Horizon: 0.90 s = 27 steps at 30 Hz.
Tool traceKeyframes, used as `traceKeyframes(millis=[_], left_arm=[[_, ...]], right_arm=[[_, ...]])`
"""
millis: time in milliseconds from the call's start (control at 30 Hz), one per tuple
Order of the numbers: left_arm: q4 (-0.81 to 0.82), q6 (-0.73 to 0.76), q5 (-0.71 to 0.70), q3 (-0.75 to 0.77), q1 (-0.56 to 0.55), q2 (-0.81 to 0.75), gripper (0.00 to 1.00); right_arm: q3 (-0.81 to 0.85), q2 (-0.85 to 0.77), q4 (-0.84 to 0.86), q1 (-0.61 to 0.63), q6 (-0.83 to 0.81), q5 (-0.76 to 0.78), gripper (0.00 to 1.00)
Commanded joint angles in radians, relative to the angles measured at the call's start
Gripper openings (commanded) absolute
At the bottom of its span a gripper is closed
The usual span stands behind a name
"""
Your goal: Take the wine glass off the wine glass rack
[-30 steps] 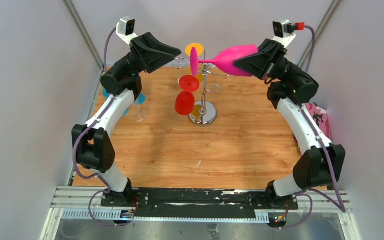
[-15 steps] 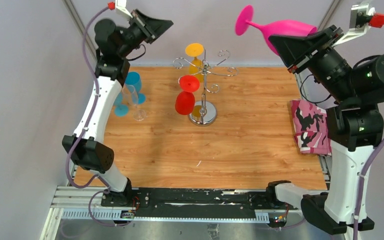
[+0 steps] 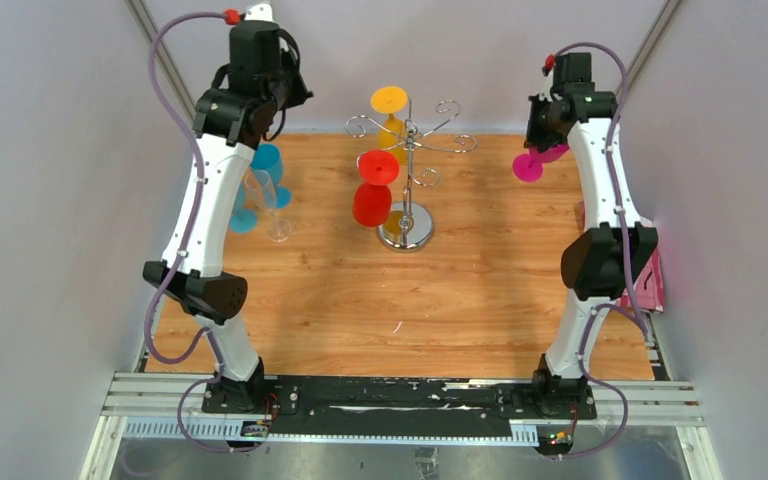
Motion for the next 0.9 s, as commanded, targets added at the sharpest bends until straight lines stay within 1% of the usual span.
traceKeyframes(millis=[0, 133, 267, 367, 467, 533, 667, 733, 767, 867], left_arm=[[-0.075, 0.071, -0.073, -0.033, -0.002, 0.023, 0.00], [-0.045, 0.083, -0.034, -0.051, -0.002, 0.040, 0.00], [-0.030, 0.078, 0.021, -0.051, -0.002, 0.075, 0.00], [-0.024, 0.072, 0.048, -0.048, -0.002, 0.091, 0.00], [-0.001, 0.073, 0.076, -0.055, -0.002, 0.087, 0.00], [0.025, 0.078, 0.111, -0.065, -0.002, 0.079, 0.06], [0.107, 0.080, 0.191, -0.133, -0.002, 0.042, 0.23], [0.156, 0.075, 0.218, -0.183, -0.002, 0.016, 0.30], [0.174, 0.070, 0.222, -0.205, -0.002, 0.003, 0.32], [0.200, 0.058, 0.264, -0.229, -0.002, -0.016, 0.36]], right_arm=[[0.043, 0.058, -0.066, -0.063, -0.066, 0.022, 0.00], [0.082, 0.162, -0.079, -0.082, -0.087, 0.001, 0.00], [0.087, 0.252, -0.087, -0.096, -0.098, -0.003, 0.00], [0.073, 0.298, -0.080, -0.098, -0.103, 0.017, 0.00], [0.031, 0.314, -0.043, -0.098, -0.095, -0.002, 0.00], [0.009, 0.318, -0.028, -0.098, -0.093, -0.012, 0.00], [-0.016, 0.318, -0.018, -0.098, -0.093, 0.005, 0.00], [-0.029, 0.313, -0.014, -0.098, -0.092, 0.002, 0.00], [-0.035, 0.307, -0.012, -0.098, -0.092, -0.003, 0.02], [-0.050, 0.293, -0.009, -0.098, -0.088, -0.020, 0.20]])
